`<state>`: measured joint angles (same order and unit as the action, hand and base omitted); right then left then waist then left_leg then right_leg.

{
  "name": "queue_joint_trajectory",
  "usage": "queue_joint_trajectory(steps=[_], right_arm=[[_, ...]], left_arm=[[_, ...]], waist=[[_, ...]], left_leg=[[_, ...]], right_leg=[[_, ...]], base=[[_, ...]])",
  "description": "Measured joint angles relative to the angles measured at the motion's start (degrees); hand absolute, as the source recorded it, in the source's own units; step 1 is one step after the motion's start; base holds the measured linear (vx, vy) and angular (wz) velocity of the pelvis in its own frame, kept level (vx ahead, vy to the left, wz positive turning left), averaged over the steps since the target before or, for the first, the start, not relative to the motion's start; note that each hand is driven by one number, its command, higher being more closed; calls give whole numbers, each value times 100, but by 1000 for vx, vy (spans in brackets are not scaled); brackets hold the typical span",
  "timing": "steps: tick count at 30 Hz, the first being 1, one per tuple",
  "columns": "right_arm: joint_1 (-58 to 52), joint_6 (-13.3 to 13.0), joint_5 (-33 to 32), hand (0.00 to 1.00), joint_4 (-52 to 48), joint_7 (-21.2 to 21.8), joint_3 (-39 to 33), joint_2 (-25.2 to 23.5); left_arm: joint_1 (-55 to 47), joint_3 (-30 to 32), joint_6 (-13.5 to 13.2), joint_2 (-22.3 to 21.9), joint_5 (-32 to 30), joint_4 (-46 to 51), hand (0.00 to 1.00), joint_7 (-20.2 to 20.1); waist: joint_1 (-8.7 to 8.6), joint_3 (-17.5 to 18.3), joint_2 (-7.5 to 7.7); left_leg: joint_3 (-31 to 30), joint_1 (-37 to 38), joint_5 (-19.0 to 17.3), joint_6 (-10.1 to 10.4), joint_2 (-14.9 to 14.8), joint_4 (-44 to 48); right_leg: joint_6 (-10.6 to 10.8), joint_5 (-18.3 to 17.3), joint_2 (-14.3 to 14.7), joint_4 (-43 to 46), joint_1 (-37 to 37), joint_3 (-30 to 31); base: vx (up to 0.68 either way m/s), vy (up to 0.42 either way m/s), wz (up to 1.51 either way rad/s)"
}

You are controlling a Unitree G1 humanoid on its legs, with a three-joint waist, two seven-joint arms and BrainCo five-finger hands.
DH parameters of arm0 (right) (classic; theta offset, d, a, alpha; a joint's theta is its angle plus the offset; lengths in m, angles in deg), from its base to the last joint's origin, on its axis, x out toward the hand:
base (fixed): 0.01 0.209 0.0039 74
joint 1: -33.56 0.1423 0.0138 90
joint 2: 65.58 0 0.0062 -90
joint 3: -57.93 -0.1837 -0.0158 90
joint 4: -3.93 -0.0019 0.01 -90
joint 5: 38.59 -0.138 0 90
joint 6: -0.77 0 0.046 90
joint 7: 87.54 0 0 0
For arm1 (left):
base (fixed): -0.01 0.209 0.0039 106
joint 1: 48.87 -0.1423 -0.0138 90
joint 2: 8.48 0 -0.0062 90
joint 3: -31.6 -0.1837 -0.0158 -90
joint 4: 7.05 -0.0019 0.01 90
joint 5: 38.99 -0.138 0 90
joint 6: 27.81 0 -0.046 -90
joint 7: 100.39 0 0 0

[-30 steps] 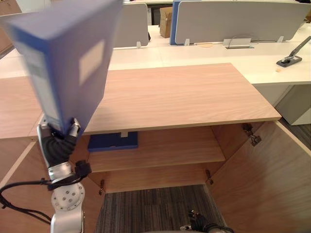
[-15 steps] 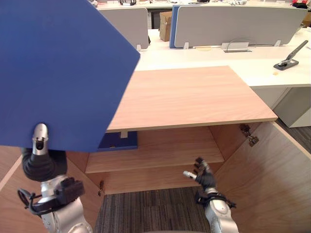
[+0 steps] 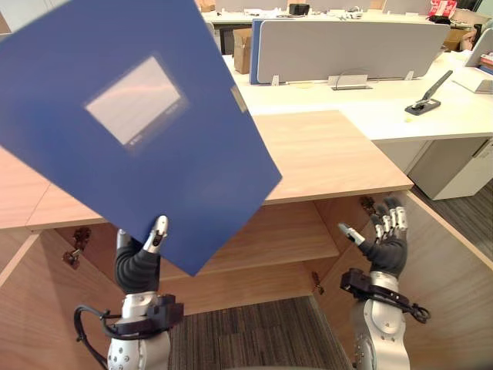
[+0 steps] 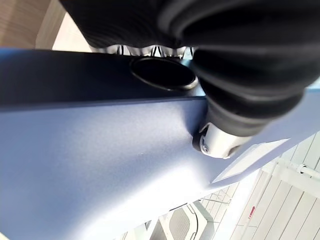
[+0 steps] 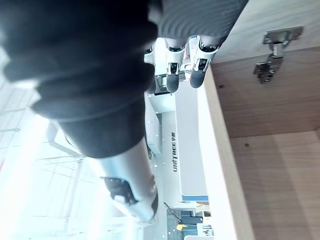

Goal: Walk over to the cabinet, pick up the folder, carry it to the office cabinet, place the folder inside the office cabinet, then close the office cabinet door

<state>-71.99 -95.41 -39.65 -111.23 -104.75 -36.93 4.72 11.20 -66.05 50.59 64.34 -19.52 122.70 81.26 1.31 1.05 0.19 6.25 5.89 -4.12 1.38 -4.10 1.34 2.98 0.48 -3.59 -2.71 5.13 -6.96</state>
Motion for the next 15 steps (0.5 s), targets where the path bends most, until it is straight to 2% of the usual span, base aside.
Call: queue_joint_trajectory(steps=[6,8,11,15], right_arm=[[326,-206,-27,0,-454,-7,162,11],[585,-265,-266,0,-453,213,175,36],[1084,-374,-1073,0,-423,782,172,324],[1820,-409,-2091,0,-227,1554,161,1105]], left_arm=[[116,-75,0,55,-107,-164,100,117],[185,-86,1,163,-134,-272,100,107],[266,-4,1,328,-145,-379,100,-39],[428,238,1,440,-145,-437,100,-257]], waist=[[-10,38,11],[-11,39,11],[-20,42,15],[-20,52,27]], left_leg=[[54,11,-15,11,-11,11],[54,11,-15,11,-9,13],[53,7,-15,10,1,15],[52,-102,-12,6,26,42]], right_leg=[[-1,1,20,4,-16,77],[-4,2,25,11,-22,93],[-7,5,49,20,-36,121],[-9,6,52,65,-166,137]], base=[[-3,9,-6],[0,0,0],[0,0,0],[0,0,0]])
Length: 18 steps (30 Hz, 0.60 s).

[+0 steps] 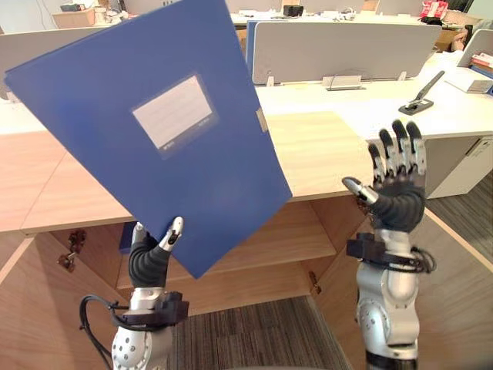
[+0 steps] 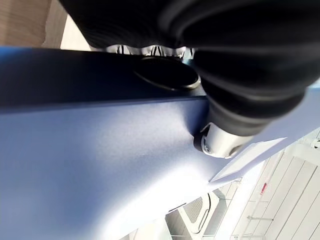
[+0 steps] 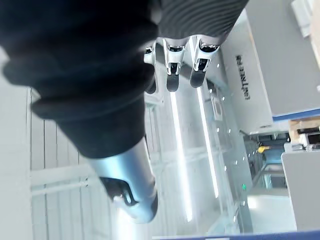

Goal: Walk over to the cabinet, pick up the folder, carry it to the office cabinet, place the folder inside the office cabinet, then close the office cabinet door

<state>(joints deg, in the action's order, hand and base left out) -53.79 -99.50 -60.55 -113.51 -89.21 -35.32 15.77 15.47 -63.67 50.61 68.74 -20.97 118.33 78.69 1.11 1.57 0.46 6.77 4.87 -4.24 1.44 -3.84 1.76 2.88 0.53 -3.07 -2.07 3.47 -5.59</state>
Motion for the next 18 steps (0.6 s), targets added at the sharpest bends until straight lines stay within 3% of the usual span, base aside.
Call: queue_joint_trajectory(steps=[8,18], right_arm=[[1003,96,-1326,0,1007,678,85,975],[1757,313,-1979,0,1900,802,798,1673]], left_arm=[[106,120,1,100,-388,1,100,-53],[95,-153,3,327,-608,6,100,-82]], waist=[[2,-8,10],[-2,-14,18]], left_leg=[[-6,-6,1,-5,-2,2],[-15,-26,11,-21,7,0]], right_leg=[[-2,-2,2,61,-27,11],[-3,-3,-6,84,-52,10]], base=[[0,0,0],[-6,3,0]])
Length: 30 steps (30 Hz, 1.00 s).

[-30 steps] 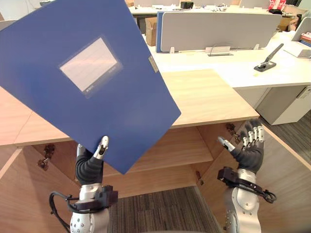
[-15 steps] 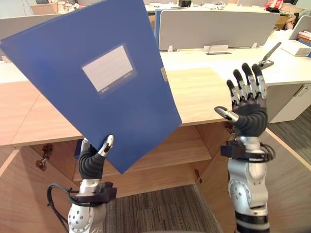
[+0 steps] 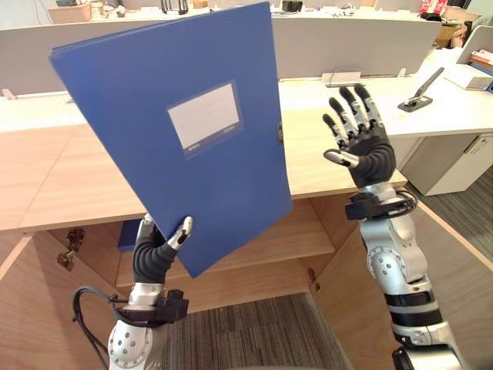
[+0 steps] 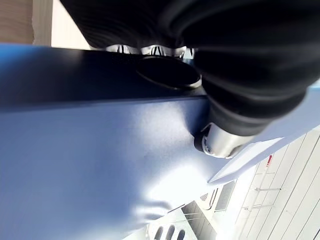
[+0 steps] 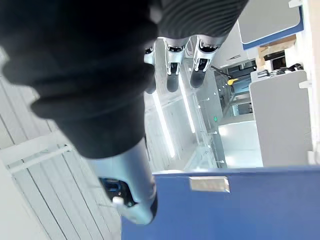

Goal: Walk over to the cabinet, pick up the folder, carry it to the office cabinet, place the folder inside the office cabinet, then close the office cabinet door

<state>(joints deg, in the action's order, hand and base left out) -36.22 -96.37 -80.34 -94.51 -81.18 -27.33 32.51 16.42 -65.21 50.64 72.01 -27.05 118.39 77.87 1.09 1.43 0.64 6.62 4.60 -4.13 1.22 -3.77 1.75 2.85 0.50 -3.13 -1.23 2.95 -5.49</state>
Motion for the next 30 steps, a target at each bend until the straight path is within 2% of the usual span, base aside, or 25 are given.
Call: queue_joint_trajectory(steps=[4,12,17,22,26,30], right_arm=[[547,151,-187,0,342,184,644,332],[1726,152,-588,0,735,398,1618,1097],[2591,157,-1184,0,1006,467,2537,1985],[3441,318,-1849,0,1095,581,3586,3009],[3747,476,-2332,0,1091,736,4061,3469],[3845,607,-2489,0,1036,833,4292,3787]], left_arm=[[5,-145,3,174,-5,5,100,-26],[25,-222,0,377,145,107,100,-32],[23,-225,-26,573,441,121,100,47],[20,-238,-43,942,586,120,100,155],[13,-248,-51,1214,612,119,100,171],[8,-266,-51,1462,613,118,100,174]], waist=[[1,-5,6],[20,-16,21],[52,-16,22],[151,-15,20],[180,-11,20],[217,-1,17]], left_leg=[[-14,-5,3,-3,2,-4],[-40,-4,28,-32,32,-35],[-48,-1,37,-38,50,-53],[-59,-6,47,-23,45,-71],[-72,-14,59,-4,45,-89],[-79,-14,77,20,44,-108]], right_leg=[[0,0,-2,-1,-1,-9],[1,0,-33,-2,0,-29],[1,-1,-52,-3,0,-40],[1,-1,-46,-25,1,-54],[1,-1,-46,-30,-1,-68],[1,-1,-45,-31,-5,-75]], base=[[0,0,0],[0,0,0],[0,0,0],[0,0,0],[0,0,0],[0,0,0]])
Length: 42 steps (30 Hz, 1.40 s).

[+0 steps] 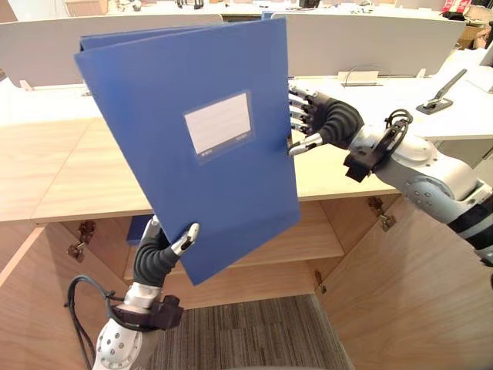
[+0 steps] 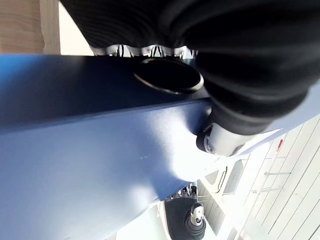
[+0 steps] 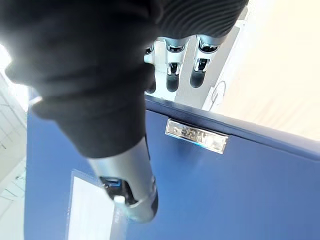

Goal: Walk over to the cabinet, pick up the folder, carry it to the office cabinet, place the folder inside the office cabinet, then close the office cabinet door

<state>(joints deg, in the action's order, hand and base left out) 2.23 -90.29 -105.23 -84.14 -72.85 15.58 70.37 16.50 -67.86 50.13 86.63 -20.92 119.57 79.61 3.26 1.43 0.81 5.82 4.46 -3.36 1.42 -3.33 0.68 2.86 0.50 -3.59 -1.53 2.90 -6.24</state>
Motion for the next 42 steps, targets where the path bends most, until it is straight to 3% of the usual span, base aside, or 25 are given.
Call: queue_joint_trajectory(steps=[6,8,12,14,20,24,27,33,37,42], right_arm=[[-14,-17,-193,0,-9,64,63,90],[-307,-43,-190,0,-12,99,-278,-60],[-794,-105,-27,0,-21,97,-952,-809],[-1135,-188,93,0,2,40,-1547,-1418],[-1434,-483,1306,0,117,-658,-2583,-3126],[-1489,-600,2263,0,395,-1097,-2788,-3839],[-1509,-624,2526,0,540,-1262,-2781,-4077],[-1483,-625,2452,0,833,-1132,-2503,-4068],[-827,-300,1515,0,1140,-699,-977,-2924],[-344,0,713,0,1146,-212,12,-2010]], left_arm=[[1,-37,-1,77,55,1,100,0],[6,-70,-13,76,82,1,100,0],[74,-230,-54,59,175,3,100,-78],[135,-375,-59,-75,166,1,100,-112],[137,-362,22,-655,112,-2,100,-36],[129,-332,113,-835,-31,-13,100,142],[115,-269,170,-911,-99,-20,100,248],[41,-200,210,-951,-183,-24,100,314],[-145,-111,209,-894,-182,-30,100,314],[-143,-112,145,-543,-153,-28,100,314]], waist=[[8,46,-22],[37,98,-30],[39,170,-101],[45,187,-122],[36,232,-179],[33,234,-180],[27,234,-180],[8,234,-177],[-20,235,-170],[5,243,-150]], left_leg=[[-2,16,31,6,-1,-38],[-4,14,33,5,0,-39],[-2,7,40,0,5,-39],[-3,-9,50,-8,5,-39],[-6,-36,96,-30,8,-50],[-16,-33,115,-48,19,-50],[-18,-33,122,-53,25,-54],[-21,-29,129,-49,18,-78],[-58,-28,146,-31,14,-125],[-94,-34,154,-26,6,-150]], right_leg=[[-1,0,3,6,-3,0],[-1,0,2,8,-8,0],[-1,0,-5,27,-29,0],[-1,0,-6,42,-50,0],[-3,1,-12,95,-107,1],[-6,4,-24,108,-106,-3],[-7,6,-30,109,-106,-4],[-8,7,-33,99,-106,-8],[-8,8,-28,71,-91,-55],[-10,9,-23,38,-75,-95]], base=[[0,0,0],[0,0,0],[0,0,0],[0,0,0],[0,0,0],[-8,6,1],[0,0,0],[0,0,0],[0,0,5],[6,6,4]])
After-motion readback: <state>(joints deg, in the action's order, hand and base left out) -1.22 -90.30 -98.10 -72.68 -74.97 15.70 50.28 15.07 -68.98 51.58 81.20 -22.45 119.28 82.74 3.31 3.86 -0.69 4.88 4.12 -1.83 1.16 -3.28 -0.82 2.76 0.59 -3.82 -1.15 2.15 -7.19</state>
